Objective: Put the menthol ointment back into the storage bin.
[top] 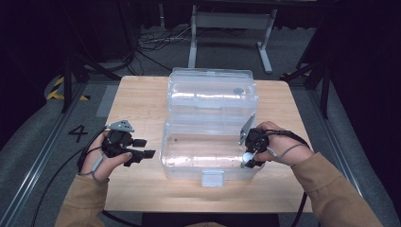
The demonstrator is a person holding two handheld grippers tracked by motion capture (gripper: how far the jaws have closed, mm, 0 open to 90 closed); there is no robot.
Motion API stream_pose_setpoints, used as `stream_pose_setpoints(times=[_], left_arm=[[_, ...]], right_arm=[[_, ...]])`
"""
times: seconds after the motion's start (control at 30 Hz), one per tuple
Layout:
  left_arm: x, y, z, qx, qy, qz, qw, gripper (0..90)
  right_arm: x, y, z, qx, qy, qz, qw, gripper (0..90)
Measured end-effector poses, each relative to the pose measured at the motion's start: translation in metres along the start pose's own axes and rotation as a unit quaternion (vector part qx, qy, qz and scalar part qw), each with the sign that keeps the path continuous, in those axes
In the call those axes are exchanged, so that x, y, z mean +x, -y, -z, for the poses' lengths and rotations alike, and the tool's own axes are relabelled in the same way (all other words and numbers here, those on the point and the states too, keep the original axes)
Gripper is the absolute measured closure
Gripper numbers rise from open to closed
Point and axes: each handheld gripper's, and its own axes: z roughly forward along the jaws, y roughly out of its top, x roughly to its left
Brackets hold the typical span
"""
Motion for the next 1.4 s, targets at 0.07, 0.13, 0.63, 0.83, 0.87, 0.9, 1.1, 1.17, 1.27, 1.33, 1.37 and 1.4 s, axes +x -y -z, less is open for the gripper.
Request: stream_pose_setpoints(times=[0.07,0.13,0.63,0.83,0.87,0.9,1.1,1.17,1.27,1.33,1.37,1.4], left_arm=[[0.000,0.000,0.000,0.001,0.001,0.000,1.0000,42.1],[0.000,0.000,0.000,0.001,0.001,0.000,1.0000,42.1],[0.002,0.001,0.000,0.002,0.000,0.002,1.0000,41.2],[0.002,0.001,0.000,0.001,0.000,0.002,1.0000,41.2],[0.003,0.001,0.000,0.001,-0.001,0.001,1.0000,41.2],[0.002,0.001,-0.001,0.001,0.000,0.003,1.0000,41.2],[0.003,0.002,-0.001,0.001,0.000,0.004,1.0000,41.2],[0.003,0.002,-0.001,0.002,0.000,0.004,1.0000,41.2],[0.004,0.002,-0.001,0.002,-0.001,0.002,1.0000,41.2],[0.004,0.002,-0.001,0.002,-0.002,0.001,1.0000,41.2],[0.004,0.002,-0.001,0.002,-0.001,0.002,1.0000,41.2],[0.004,0.002,-0.001,0.002,0.000,0.004,1.0000,41.2]], right_arm=[[0.000,0.000,-0.002,0.002,-0.002,0.000,1.0000,50.5],[0.000,0.000,-0.004,0.004,-0.003,0.000,1.0000,50.5],[-0.002,-0.002,-0.014,0.015,-0.010,0.000,0.9998,50.4],[-0.003,-0.003,-0.016,0.020,-0.007,0.005,0.9998,50.5],[-0.003,-0.003,-0.017,0.021,-0.008,0.001,0.9998,50.5],[-0.003,-0.003,-0.018,0.020,-0.007,0.004,0.9998,50.5],[-0.005,-0.004,-0.023,0.023,-0.014,0.002,0.9996,50.5],[-0.006,-0.004,-0.025,0.022,-0.015,0.004,0.9996,50.4],[-0.006,-0.004,-0.026,0.027,-0.017,0.002,0.9995,50.5],[-0.006,-0.004,-0.028,0.032,-0.018,0.001,0.9993,50.5],[-0.006,-0.004,-0.028,0.032,-0.018,0.001,0.9993,50.5],[-0.007,-0.004,-0.029,0.032,-0.019,0.001,0.9993,50.4]])
